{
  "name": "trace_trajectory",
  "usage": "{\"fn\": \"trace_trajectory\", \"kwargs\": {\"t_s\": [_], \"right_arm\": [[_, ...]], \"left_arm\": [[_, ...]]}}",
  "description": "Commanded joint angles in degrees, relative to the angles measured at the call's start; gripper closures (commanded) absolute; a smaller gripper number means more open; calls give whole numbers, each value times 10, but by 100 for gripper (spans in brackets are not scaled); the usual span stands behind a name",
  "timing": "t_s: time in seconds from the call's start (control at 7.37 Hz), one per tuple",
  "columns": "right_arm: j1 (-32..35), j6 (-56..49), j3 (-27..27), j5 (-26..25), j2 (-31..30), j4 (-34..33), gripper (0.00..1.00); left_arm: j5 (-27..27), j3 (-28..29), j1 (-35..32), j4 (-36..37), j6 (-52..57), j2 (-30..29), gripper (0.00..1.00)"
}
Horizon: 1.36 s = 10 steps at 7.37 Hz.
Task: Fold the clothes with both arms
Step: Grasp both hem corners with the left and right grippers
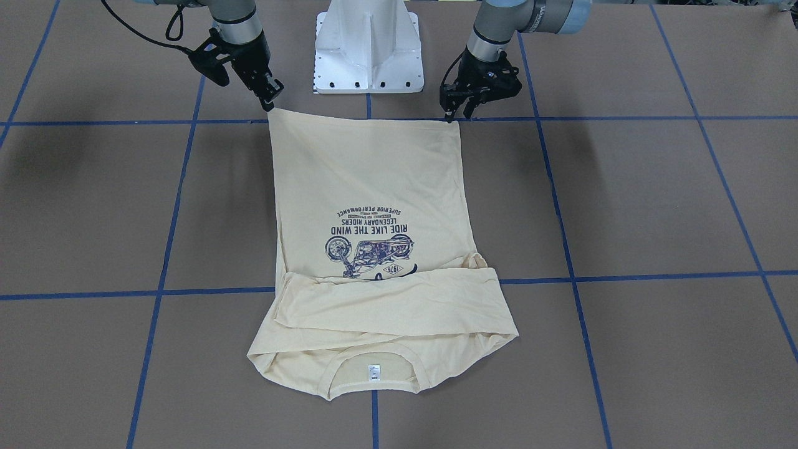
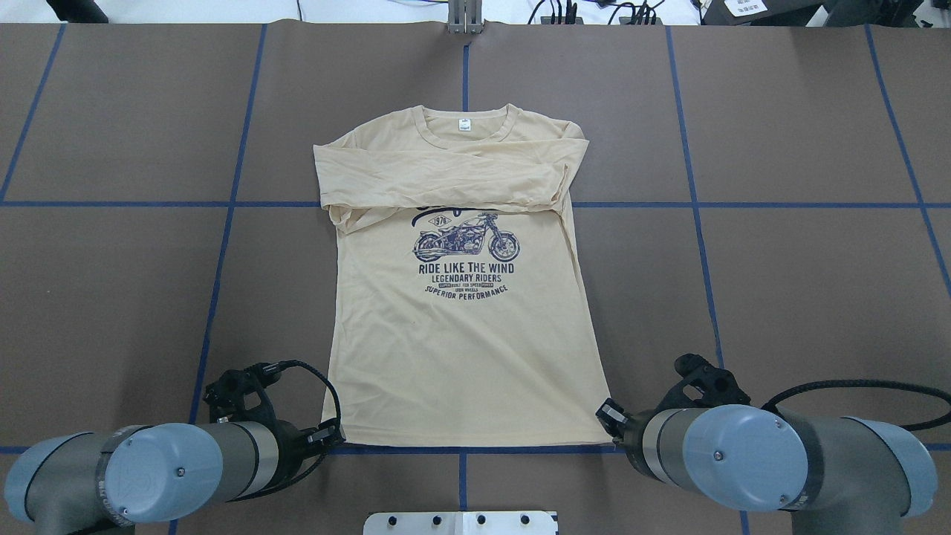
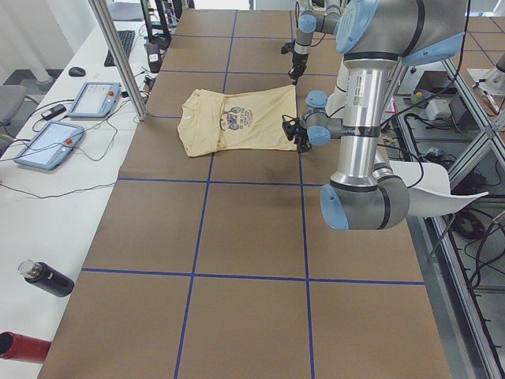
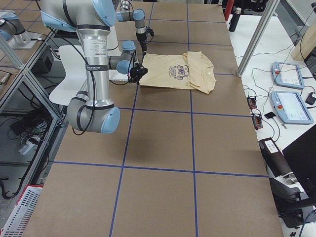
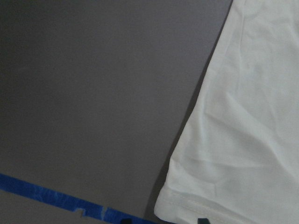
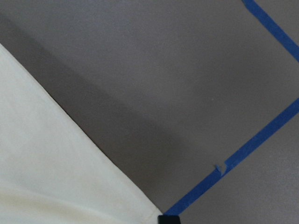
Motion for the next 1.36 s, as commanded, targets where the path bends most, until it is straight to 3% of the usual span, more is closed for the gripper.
{"fn": "trace_trajectory", "kwargs": {"t_s": [0.0,0.14,0.54,0.81,1.22], "right_arm": [[-1,0,0,0,0,0,100],[-1,0,0,0,0,0,100],[-3,0,0,0,-1,0,100],[-4,0,-1,-1,-1,0,100],[-8,-1,-1,-4,-4,0,100]], "left_arm": [[0,2,0,-1,0,-1,46],[0,4,0,0,0,-10,52],[0,18,-2,-1,0,-18,56],[0,15,-5,-1,0,-18,100],[0,-21,-20,1,-3,-9,100]]}}
